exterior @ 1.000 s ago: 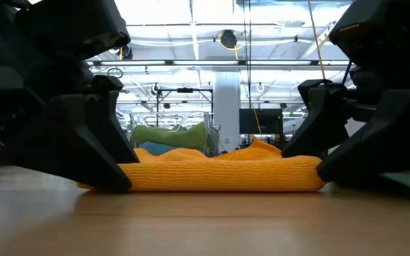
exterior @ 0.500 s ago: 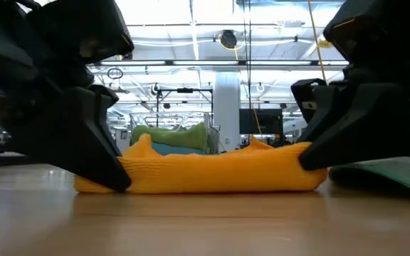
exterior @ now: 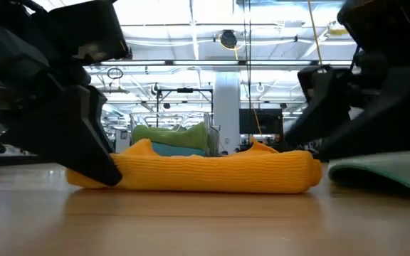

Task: Fold microfiber towels
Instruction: Fold the yellow towel

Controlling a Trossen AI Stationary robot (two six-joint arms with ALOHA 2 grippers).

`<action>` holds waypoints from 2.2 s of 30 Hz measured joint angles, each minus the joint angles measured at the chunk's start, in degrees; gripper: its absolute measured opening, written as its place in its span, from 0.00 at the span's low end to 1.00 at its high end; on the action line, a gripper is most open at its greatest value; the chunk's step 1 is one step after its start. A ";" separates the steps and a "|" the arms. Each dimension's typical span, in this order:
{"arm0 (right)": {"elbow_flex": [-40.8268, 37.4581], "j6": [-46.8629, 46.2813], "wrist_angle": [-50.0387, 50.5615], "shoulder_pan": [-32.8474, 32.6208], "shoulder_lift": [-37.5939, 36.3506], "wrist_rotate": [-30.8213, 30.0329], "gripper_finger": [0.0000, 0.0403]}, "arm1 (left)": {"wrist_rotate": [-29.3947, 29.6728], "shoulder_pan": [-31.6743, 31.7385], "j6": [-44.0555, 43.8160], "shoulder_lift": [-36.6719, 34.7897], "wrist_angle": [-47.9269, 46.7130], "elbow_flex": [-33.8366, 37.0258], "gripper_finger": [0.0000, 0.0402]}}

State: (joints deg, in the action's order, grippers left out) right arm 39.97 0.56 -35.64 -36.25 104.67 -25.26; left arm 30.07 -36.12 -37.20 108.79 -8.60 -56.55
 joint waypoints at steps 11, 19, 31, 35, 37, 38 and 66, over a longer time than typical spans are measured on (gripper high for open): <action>0.00 -0.43 -4.50 1.76 5.02 3.09 0.35 | 1.97 -0.35 0.93 -1.06 -0.73 0.00 0.45; 0.03 -2.99 -7.73 2.53 5.47 2.84 0.38 | 4.40 -1.90 2.94 -4.75 -0.65 -0.07 0.47; 0.17 -9.77 -8.17 5.86 8.66 7.23 0.31 | 13.79 -6.26 6.81 -2.71 3.78 -0.07 0.47; 0.15 -9.26 -8.25 6.28 8.66 7.14 0.14 | 13.47 -6.96 9.63 -0.24 7.14 -0.09 0.47; 0.15 -8.93 -8.26 6.32 8.69 7.13 0.06 | 13.44 -7.22 10.81 1.16 7.12 -0.09 0.47; 0.14 -8.75 -8.33 6.32 8.69 7.13 0.04 | 13.41 -7.27 11.25 1.95 6.79 -0.09 0.47; -0.09 -10.84 -8.52 8.85 1.58 13.70 0.04 | -1.17 1.47 3.64 -11.59 -3.40 -0.09 0.02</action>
State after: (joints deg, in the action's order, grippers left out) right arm 39.88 -10.27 -44.16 -27.41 106.26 -11.56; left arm 28.90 -34.64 -33.56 97.21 -12.00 -56.64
